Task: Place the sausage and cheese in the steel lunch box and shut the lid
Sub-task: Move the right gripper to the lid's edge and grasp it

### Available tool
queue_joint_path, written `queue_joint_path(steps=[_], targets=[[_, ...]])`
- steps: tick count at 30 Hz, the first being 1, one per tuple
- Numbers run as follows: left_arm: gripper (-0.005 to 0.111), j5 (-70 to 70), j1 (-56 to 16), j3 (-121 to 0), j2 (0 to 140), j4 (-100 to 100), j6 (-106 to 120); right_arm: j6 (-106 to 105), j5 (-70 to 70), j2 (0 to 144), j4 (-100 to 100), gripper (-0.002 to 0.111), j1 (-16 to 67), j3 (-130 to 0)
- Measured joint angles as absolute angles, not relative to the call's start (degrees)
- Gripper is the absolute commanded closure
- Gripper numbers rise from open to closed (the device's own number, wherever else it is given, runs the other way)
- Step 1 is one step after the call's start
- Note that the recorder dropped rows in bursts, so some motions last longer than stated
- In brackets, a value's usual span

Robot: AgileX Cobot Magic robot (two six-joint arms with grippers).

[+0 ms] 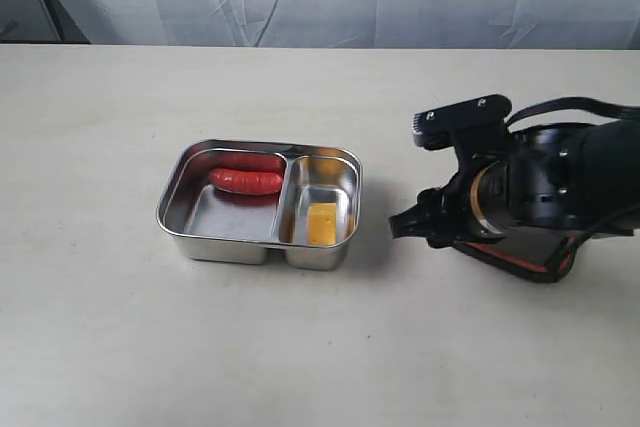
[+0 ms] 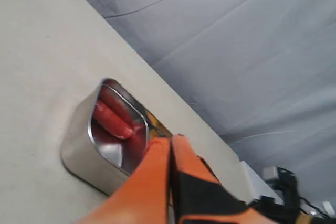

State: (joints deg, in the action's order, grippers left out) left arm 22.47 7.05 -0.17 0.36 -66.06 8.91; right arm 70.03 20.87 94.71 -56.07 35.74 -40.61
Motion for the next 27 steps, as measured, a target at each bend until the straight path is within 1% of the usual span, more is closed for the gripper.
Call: queue_joint_path(steps=[2, 4, 12, 16, 18, 21, 22, 23, 24, 27], targets=[[0.107, 23.9, 7.1, -0.2, 0.3, -76.2, 19.2, 69.7, 20.3, 98.7, -56.0, 0.053, 35.7, -41.7], [0.107, 24.9, 7.1, -0.2, 0.3, -82.7, 24.7, 69.6, 21.5, 101.3, -56.0, 0.053, 35.6, -43.5], [0.107, 24.9, 7.1, -0.2, 0.3, -86.0, 27.1, 69.2, 23.2, 104.5, -56.0, 0.053, 35.5, -47.3], [0.107, 24.9, 7.1, -0.2, 0.3, -86.4, 27.1, 68.9, 23.0, 106.0, -53.7, 0.053, 33.2, -47.5], [0.107, 24.9, 7.1, -0.2, 0.3, -86.4, 27.1, 67.5, 23.0, 106.4, -52.2, 0.060, 32.0, -47.5], [0.107, 25.0, 7.1, -0.2, 0.3, -86.4, 27.1, 64.8, 22.2, 106.9, -49.3, 0.083, 31.2, -47.5], [0.107, 25.0, 7.1, -0.2, 0.3, -86.4, 27.1, 64.0, 21.7, 107.2, -48.5, 0.089, 31.1, -47.5], [0.107, 25.0, 7.1, -0.2, 0.3, -86.4, 27.1, 63.6, 21.3, 107.4, -48.0, 0.093, 31.1, -47.5], [0.107, 25.0, 7.1, -0.2, 0.3, -86.4, 27.1, 63.1, 20.9, 107.8, -47.7, 0.095, 31.1, -47.5], [0.107, 25.0, 7.1, -0.2, 0.3, -86.4, 27.1, 62.8, 20.4, 108.6, -47.2, 0.093, 31.1, -48.2]])
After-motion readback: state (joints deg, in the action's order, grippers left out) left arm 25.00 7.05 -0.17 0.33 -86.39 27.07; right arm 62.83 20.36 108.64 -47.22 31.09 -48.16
